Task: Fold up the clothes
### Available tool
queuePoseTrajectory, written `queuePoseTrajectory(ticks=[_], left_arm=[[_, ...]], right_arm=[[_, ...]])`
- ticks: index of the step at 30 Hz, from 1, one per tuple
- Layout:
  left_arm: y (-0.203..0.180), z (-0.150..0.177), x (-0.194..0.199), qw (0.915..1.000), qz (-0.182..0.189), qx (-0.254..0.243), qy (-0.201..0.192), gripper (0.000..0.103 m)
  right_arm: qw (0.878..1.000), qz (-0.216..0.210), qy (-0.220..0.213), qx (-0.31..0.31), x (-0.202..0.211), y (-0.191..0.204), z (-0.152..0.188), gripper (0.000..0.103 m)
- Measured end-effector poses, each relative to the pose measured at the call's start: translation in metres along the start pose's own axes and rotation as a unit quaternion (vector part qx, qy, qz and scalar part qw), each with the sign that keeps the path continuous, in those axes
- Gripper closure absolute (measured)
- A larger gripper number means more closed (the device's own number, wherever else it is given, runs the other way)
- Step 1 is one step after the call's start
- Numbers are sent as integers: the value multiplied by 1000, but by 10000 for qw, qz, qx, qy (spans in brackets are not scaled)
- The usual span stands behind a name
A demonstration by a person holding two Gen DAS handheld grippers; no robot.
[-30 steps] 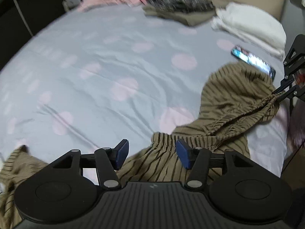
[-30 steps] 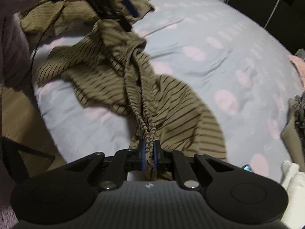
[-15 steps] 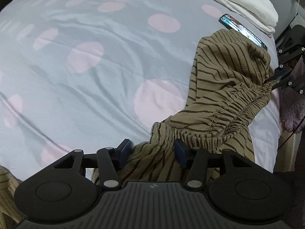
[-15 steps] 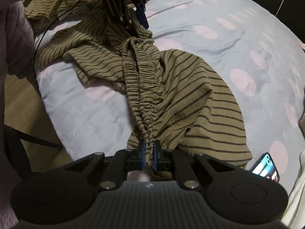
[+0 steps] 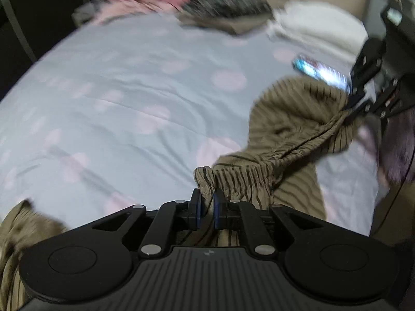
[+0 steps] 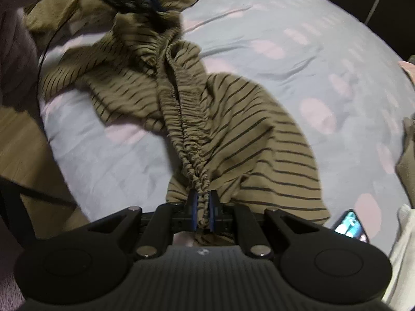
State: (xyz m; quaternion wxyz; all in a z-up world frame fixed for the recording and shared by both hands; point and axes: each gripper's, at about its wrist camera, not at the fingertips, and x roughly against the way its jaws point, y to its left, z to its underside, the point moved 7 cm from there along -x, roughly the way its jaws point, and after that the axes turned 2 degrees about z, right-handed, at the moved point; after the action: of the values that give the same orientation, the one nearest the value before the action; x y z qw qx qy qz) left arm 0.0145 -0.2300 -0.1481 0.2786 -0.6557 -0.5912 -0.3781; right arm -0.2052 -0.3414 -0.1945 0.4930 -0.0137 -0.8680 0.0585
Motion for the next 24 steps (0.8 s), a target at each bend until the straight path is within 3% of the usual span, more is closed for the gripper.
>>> queuePoseTrajectory(ticks=[7,14,19,24], left_arm=[[0,-7,82,9908,-666,631,-995,96],[10,-36,140,9806,-1246,591,-1392,97],[36,-70,159,9724,-1746,466,-1476,97],[69,-109,155,9624,-2230,454,-1484,97]], right_arm=[[9915,612,-1021,-523,51,-20,-35,93],[9721,1596,-1709,-188,119,-27,-100,93],[9602,2145,-1735,440,137,-42,-159,93],[9492,2676,-1496,711,118,-71,-211,94]])
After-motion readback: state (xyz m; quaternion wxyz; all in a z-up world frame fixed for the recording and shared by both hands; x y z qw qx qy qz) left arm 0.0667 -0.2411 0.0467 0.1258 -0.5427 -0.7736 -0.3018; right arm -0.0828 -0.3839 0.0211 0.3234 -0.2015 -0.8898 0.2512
